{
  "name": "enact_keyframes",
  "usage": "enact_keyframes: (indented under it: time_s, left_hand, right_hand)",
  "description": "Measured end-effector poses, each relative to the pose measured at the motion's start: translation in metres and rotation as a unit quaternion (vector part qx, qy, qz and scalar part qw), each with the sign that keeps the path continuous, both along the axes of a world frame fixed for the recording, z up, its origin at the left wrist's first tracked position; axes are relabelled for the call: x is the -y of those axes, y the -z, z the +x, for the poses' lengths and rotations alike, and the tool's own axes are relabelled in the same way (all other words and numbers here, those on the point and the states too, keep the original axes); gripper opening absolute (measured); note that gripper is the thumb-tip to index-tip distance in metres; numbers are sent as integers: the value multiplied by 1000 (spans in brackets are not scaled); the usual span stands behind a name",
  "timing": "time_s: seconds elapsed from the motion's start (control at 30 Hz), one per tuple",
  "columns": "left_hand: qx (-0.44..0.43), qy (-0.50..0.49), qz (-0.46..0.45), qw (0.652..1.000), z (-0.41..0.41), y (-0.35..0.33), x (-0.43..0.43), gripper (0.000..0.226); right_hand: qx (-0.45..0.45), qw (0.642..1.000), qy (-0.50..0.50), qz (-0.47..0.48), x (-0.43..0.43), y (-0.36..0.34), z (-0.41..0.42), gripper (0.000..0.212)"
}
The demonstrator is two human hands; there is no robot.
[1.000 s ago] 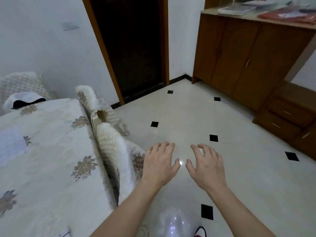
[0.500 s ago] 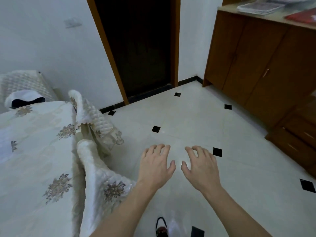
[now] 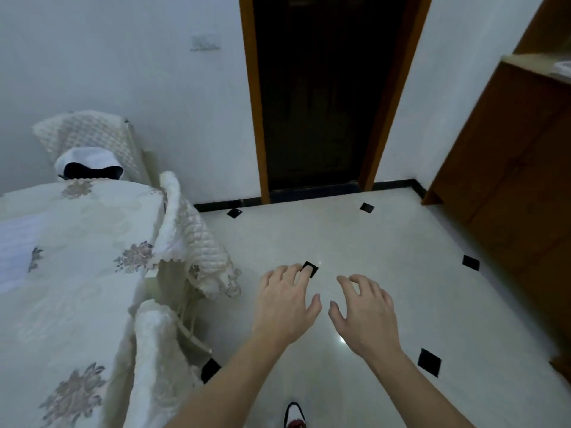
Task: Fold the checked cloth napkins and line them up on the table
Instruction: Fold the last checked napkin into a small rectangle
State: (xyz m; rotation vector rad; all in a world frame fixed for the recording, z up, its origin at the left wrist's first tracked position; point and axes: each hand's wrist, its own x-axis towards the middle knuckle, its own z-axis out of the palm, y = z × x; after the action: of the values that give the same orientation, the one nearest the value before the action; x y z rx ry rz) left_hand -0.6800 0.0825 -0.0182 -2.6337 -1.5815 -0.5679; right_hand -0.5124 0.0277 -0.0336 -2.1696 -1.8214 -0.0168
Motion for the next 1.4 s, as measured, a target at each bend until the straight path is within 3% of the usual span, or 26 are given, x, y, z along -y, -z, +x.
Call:
enact_keyframes:
  time_s: [0.5,1.0,1.4]
  left_hand:
    - [-32,-191,-14,981,-50,-18,-205,53]
    - [-44,-366,-19,929,27,-20,-424,51]
    - [-17,-476,-36,879,-36,-11,-521,53]
  right_hand:
    - [-18,980,-199,14,-269,1,-32,47]
    - [-17,938,-346,4,-557,-2,32,49]
    - [3,878,-479,-1,-694,-4,-60,48]
